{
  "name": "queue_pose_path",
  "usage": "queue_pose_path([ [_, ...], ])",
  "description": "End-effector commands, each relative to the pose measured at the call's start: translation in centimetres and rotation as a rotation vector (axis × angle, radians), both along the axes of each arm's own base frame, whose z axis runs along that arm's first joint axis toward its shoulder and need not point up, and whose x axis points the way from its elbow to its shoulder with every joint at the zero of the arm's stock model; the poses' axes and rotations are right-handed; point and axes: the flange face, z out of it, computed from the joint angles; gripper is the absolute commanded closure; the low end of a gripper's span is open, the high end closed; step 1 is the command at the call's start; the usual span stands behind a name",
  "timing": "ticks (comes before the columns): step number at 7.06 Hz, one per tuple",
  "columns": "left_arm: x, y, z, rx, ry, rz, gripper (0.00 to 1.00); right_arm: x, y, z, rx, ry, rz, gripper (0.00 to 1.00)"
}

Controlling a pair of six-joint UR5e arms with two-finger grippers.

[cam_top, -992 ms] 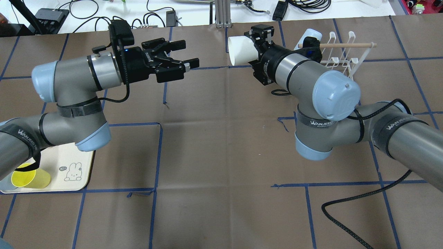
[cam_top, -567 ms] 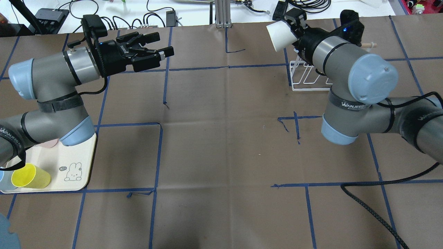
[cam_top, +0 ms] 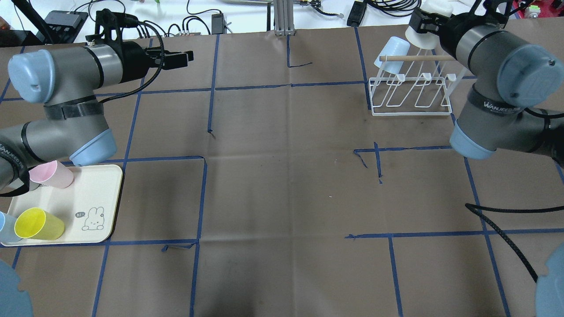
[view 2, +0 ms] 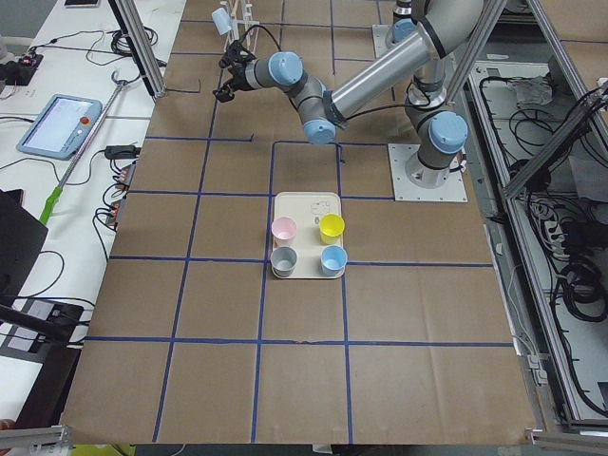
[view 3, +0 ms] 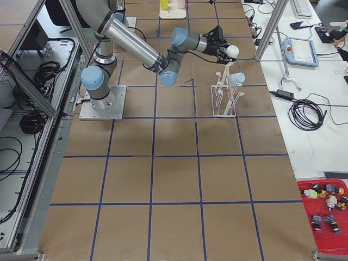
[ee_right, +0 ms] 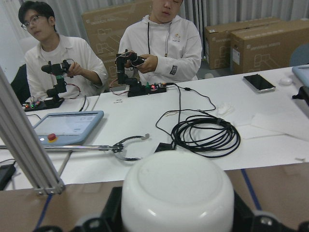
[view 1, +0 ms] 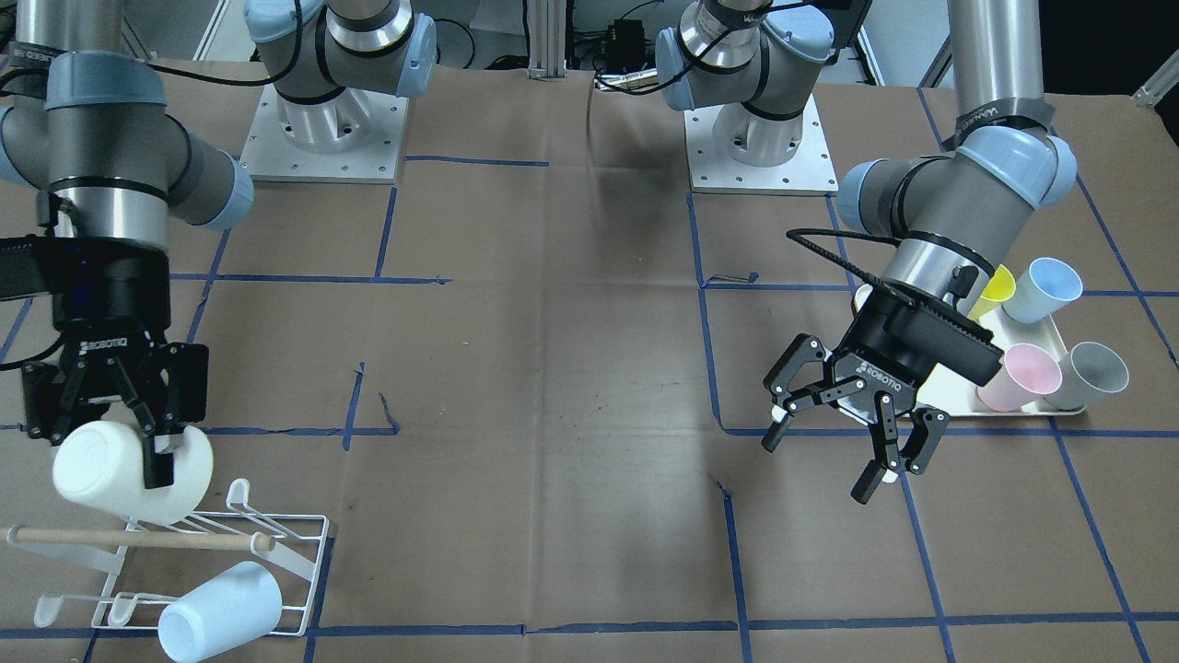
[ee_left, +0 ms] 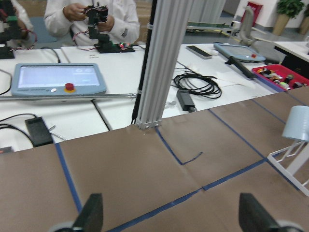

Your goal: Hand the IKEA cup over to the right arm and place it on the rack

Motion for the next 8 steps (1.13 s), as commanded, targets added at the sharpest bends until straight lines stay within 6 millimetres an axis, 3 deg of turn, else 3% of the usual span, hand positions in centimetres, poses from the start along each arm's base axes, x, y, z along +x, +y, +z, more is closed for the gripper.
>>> queue_pose_path([
  [1,-4.2,-1.2,1.0,0.288,-0.185,0.139,0.01,-5.4,-4.2,-1.2,-0.016,0.193,0.009,0.80],
  [2,-6.0,-1.2,2.4,0.442,-0.221,0.188,0.01,-6.7,-6.1,-2.0,-0.018,0.224,0.007,0.80],
  [4,-6.4,0.9,5.2,0.722,-0.241,0.225,0.01,-7.5,-8.7,-4.7,-0.002,0.259,0.032,0.80],
  [6,-6.2,6.4,10.0,0.760,-0.301,0.279,0.01,-7.9,-9.5,-5.9,0.010,0.255,0.030,0.80],
  [8,-6.6,9.7,12.0,0.745,-0.302,0.278,0.01,-8.1,-10.0,-7.3,0.026,0.243,0.037,0.80],
])
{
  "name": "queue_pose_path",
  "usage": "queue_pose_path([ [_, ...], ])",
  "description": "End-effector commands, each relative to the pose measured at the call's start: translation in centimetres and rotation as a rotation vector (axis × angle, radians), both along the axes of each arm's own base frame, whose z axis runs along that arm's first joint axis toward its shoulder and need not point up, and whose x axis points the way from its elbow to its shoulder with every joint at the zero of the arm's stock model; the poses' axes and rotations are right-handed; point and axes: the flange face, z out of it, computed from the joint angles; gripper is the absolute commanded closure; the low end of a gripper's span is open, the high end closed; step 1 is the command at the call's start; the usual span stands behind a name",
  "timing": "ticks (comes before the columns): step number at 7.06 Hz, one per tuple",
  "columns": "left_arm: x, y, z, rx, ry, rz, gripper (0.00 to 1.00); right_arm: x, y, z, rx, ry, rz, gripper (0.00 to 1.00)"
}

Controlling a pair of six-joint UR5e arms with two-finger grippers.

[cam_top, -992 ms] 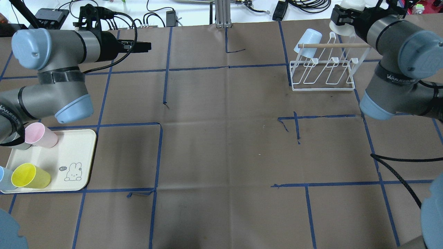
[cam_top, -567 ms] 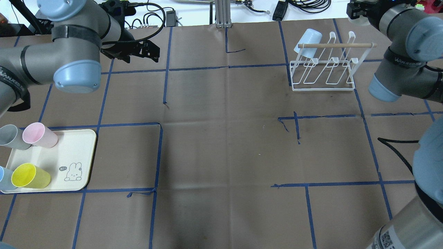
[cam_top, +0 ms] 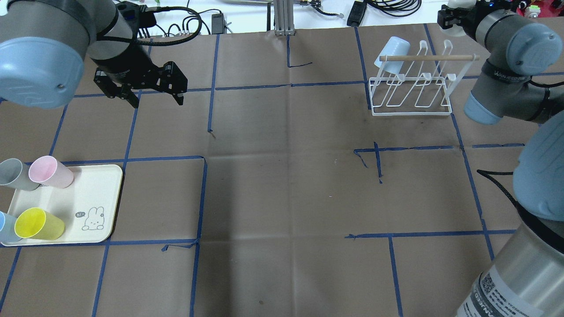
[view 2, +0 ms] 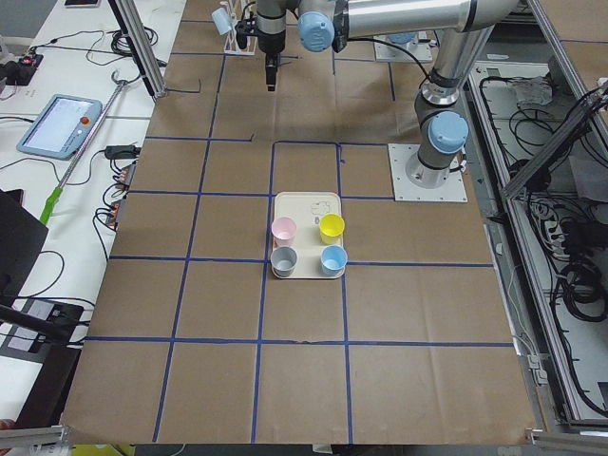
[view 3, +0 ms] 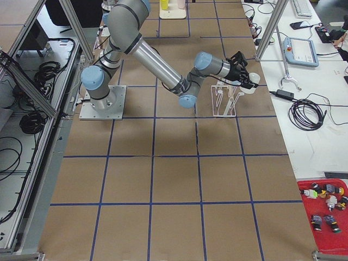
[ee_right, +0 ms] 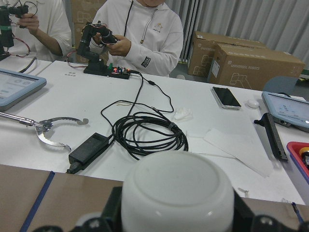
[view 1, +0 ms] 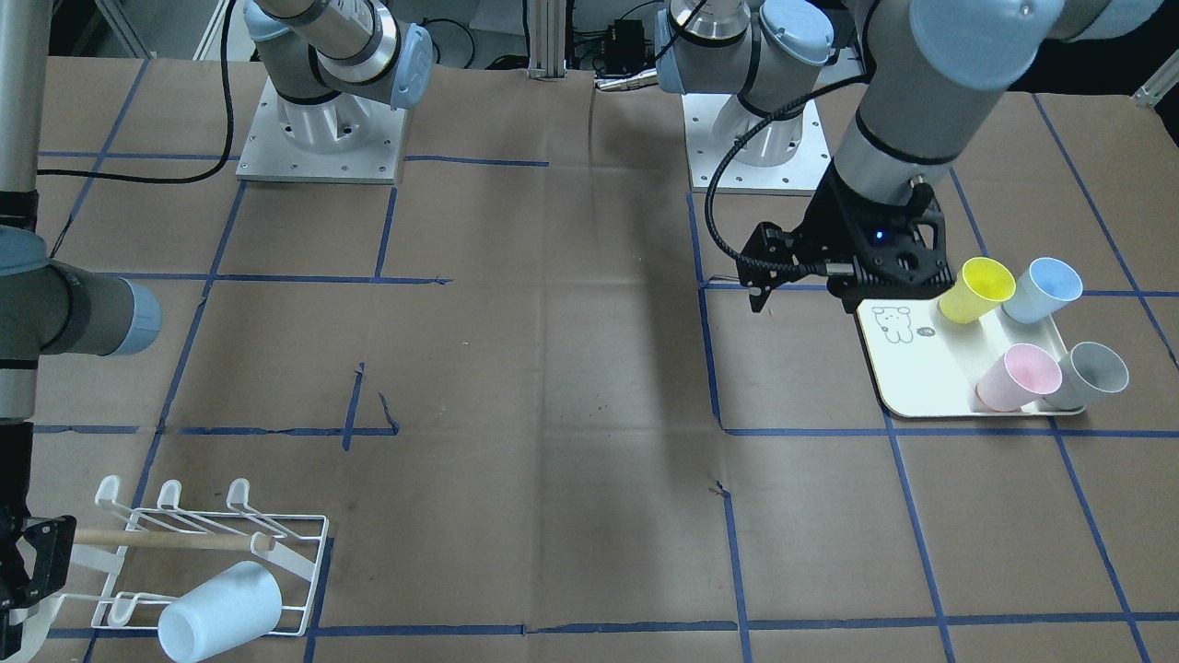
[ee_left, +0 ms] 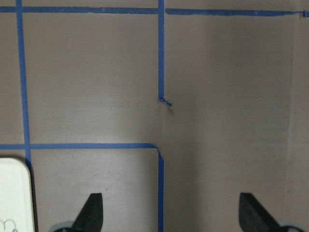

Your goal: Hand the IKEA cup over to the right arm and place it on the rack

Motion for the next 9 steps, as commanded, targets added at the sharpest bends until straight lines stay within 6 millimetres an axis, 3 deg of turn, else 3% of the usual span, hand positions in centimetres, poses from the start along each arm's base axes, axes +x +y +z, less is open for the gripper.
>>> queue_pose_path([
  [1,-0.4,2.7,1.1,-0.006,0.000,-0.003,0.01,0.0,-0.1,-1.5,0.023,-0.015,0.000,0.80],
  [4,-0.4,3.1,1.5,-0.015,0.000,-0.011,0.01,0.5,1.3,-3.7,0.075,-0.036,-0.002,0.79],
  [6,-0.4,3.4,1.7,-0.020,-0.003,-0.012,0.01,0.7,1.9,-4.1,0.089,-0.040,-0.002,0.75],
  [7,-0.3,3.3,1.8,-0.030,-0.005,-0.012,0.01,0.7,2.1,-4.1,0.091,-0.040,-0.001,0.60],
  [8,-0.3,3.2,2.0,-0.037,-0.006,-0.012,0.01,0.7,1.9,-3.8,0.084,-0.042,-0.003,0.16],
  [9,-0.3,3.1,1.8,-0.037,-0.006,-0.014,0.01,0.7,1.9,-3.4,0.077,-0.040,-0.002,0.01],
])
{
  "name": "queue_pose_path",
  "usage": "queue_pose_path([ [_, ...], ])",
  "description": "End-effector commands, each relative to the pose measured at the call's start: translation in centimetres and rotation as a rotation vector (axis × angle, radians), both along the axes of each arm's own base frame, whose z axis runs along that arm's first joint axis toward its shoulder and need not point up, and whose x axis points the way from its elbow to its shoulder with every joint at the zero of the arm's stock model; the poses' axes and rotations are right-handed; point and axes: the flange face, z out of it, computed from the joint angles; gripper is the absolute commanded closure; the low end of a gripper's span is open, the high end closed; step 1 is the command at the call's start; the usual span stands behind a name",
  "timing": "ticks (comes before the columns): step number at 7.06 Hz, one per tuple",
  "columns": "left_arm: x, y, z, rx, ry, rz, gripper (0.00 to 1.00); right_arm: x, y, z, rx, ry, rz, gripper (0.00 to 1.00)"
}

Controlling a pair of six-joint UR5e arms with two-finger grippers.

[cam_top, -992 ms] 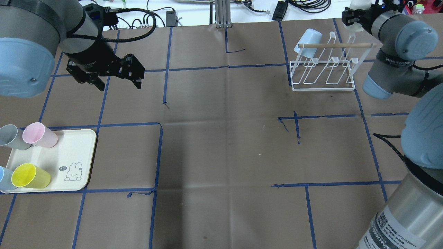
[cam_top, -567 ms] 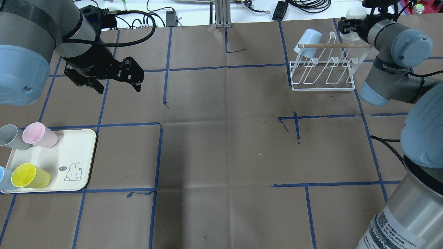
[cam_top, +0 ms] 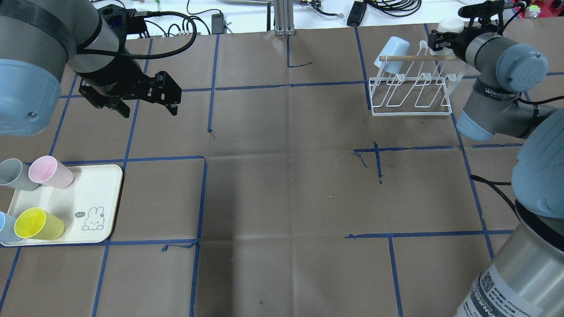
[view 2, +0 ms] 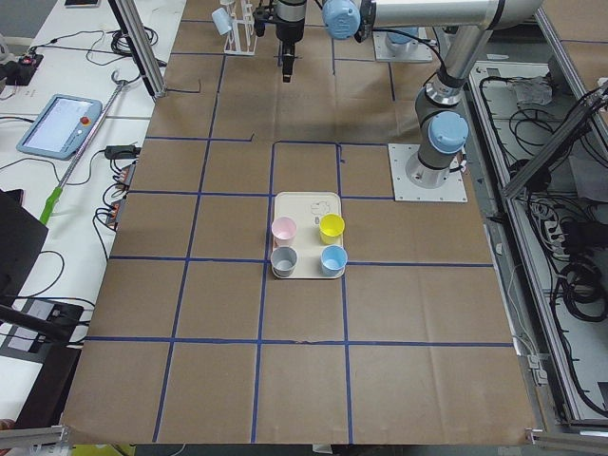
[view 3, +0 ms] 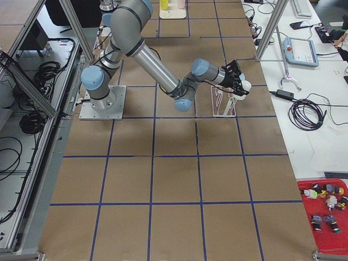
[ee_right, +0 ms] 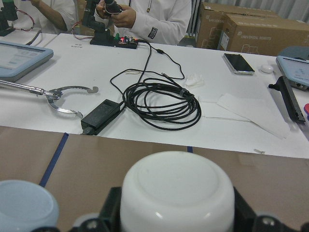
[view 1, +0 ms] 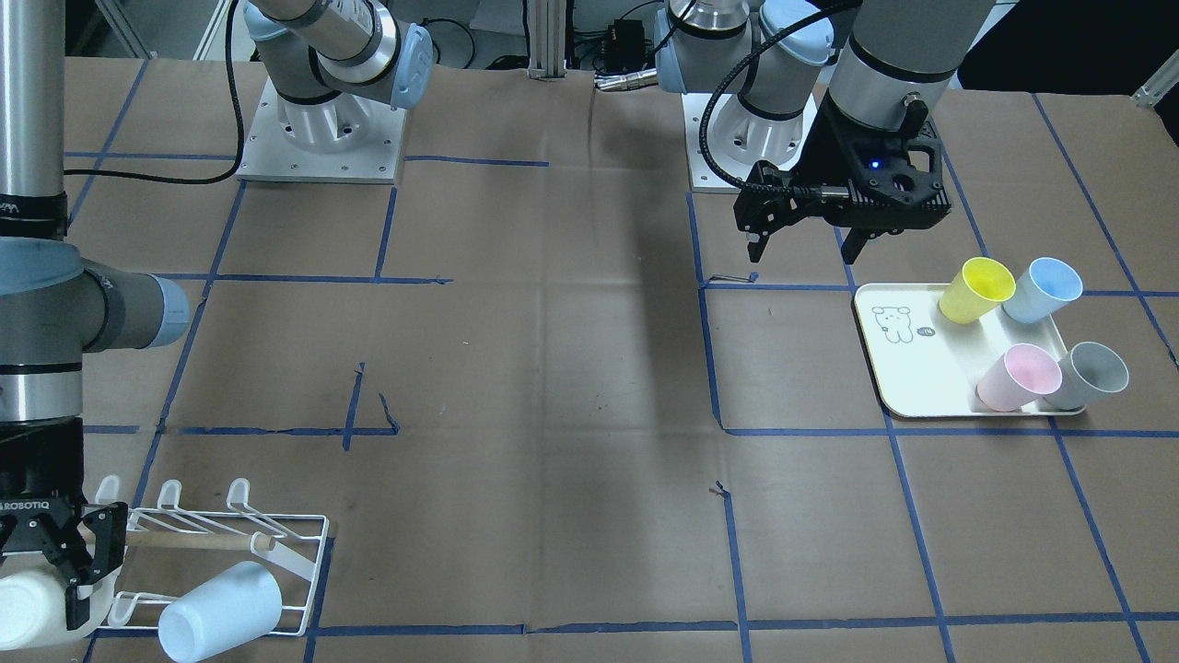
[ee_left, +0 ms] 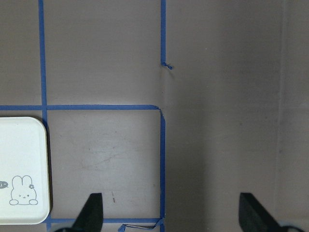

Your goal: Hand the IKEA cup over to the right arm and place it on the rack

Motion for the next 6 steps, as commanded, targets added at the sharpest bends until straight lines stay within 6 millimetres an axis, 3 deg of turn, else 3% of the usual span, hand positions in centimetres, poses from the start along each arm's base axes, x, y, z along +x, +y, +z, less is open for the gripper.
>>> queue_pose_path([
  [1,0.1,-0.1,0.1,-0.005,-0.001,-0.001,0.01,0.0,0.0,0.7,-0.012,0.002,0.000,0.01],
  [3,0.2,-0.1,0.1,-0.007,-0.001,-0.001,0.01,-0.1,0.0,2.2,-0.029,0.008,-0.003,0.01],
  [6,0.2,-0.1,0.1,-0.007,-0.001,-0.001,0.01,0.4,1.3,10.7,-0.043,0.018,-0.006,0.00],
])
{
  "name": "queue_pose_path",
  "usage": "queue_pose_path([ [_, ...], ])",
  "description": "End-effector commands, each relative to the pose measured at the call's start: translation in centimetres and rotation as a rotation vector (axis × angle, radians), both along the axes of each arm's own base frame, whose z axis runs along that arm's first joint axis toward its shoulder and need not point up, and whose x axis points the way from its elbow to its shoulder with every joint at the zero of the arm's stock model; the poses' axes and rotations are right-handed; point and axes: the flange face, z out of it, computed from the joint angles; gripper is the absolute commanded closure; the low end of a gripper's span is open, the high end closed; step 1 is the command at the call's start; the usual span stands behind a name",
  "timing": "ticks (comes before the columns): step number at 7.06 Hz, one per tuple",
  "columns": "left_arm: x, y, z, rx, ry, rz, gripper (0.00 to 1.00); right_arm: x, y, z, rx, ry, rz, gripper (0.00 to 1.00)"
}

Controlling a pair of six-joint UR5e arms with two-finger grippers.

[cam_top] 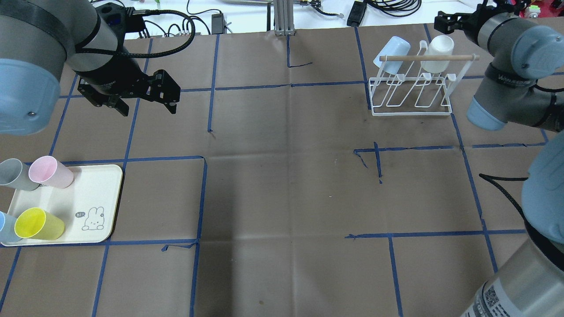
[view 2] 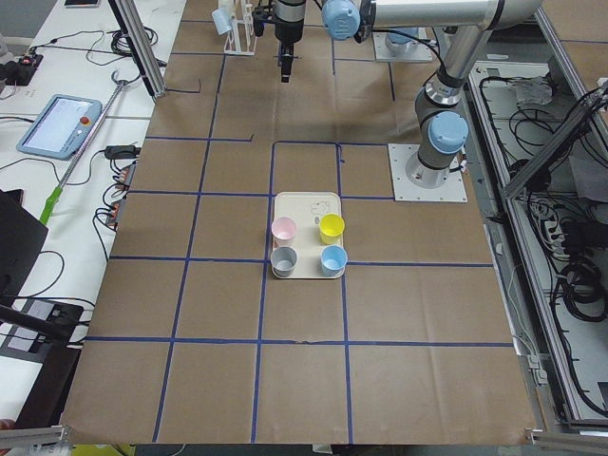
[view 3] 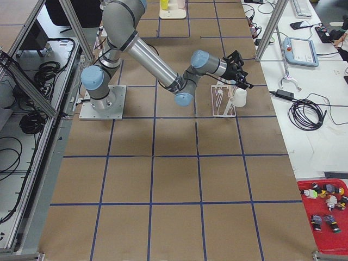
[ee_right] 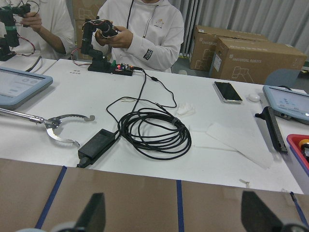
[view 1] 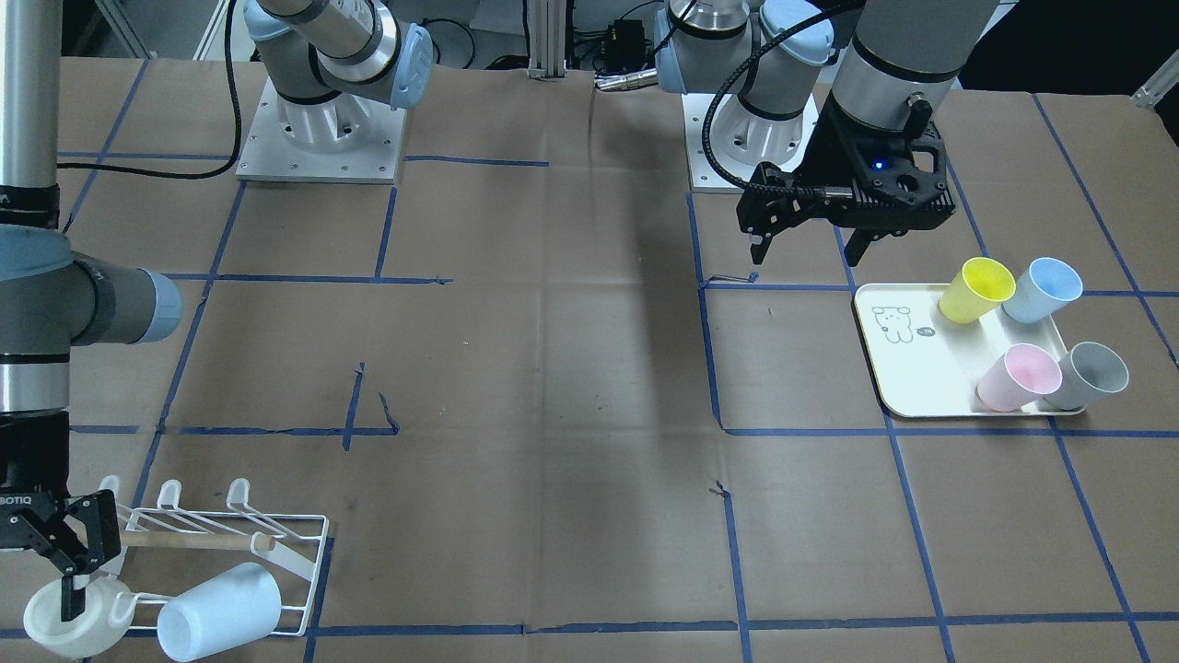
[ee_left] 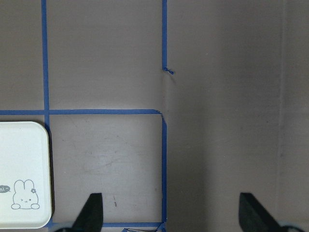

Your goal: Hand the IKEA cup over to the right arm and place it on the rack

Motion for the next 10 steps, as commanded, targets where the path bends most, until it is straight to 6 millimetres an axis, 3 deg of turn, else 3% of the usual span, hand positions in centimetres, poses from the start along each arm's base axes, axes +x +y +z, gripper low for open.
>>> queue_pose_path([
  [1,0.0,0.0,0.1,-0.002,0.000,0.002,0.01,1.1,1.7,6.9,0.088,-0.027,0.002,0.00],
  [2,0.0,-0.1,0.0,0.002,0.000,0.003,0.01,2.8,2.4,9.6,0.139,-0.044,0.027,0.00],
  [4,-0.1,-0.1,-0.1,0.003,0.001,0.006,0.01,6.5,2.1,12.1,0.281,-0.079,0.082,0.00],
  [5,-0.1,0.0,-0.1,0.005,0.001,0.006,0.01,7.9,3.9,13.0,0.468,-0.129,0.096,0.00],
  [6,-0.2,0.0,-0.1,0.005,0.001,0.009,0.01,9.3,7.4,13.7,0.675,-0.182,0.106,0.00],
  [8,-0.3,0.0,-0.1,0.006,0.002,0.011,0.01,11.8,12.8,12.3,1.033,-0.267,0.130,0.00],
  [9,-0.3,0.0,-0.1,0.006,0.002,0.012,0.01,12.5,14.6,13.1,1.090,-0.264,0.133,0.00],
  [10,-0.3,0.0,-0.1,0.006,0.002,0.012,0.01,11.8,15.2,13.4,1.100,-0.158,0.071,0.00],
])
